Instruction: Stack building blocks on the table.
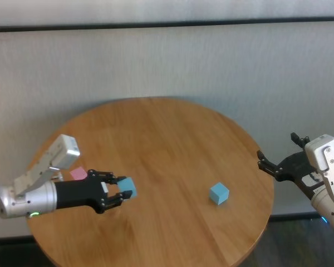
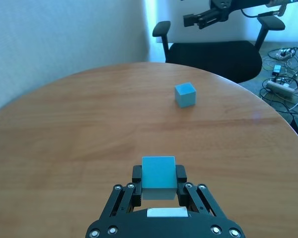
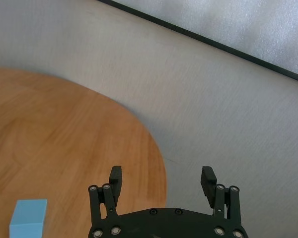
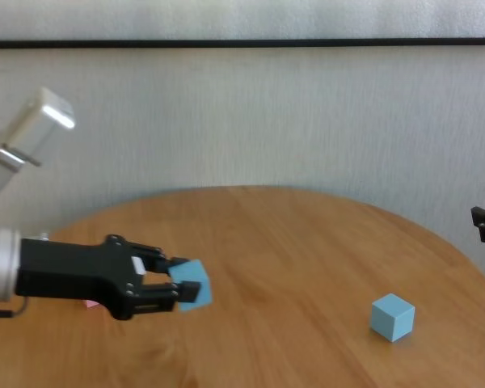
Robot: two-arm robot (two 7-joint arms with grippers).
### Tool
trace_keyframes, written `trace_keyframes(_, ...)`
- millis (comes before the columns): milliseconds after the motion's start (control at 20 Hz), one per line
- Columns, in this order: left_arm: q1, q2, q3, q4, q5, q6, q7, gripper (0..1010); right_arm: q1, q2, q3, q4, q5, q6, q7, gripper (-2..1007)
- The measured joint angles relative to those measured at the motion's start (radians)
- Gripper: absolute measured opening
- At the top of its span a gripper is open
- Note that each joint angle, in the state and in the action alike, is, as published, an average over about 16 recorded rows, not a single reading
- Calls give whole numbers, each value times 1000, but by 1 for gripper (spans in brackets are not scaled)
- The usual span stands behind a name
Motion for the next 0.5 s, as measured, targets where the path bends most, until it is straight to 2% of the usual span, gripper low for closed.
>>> trace_keyframes(250,-26,-38,26,34,24,-9,-2,399,0,0,0,0,0,0,0,1001)
trace_keyframes(500,-46,-63,45,72,44,-1,-8,399,0,0,0,0,0,0,0,1001)
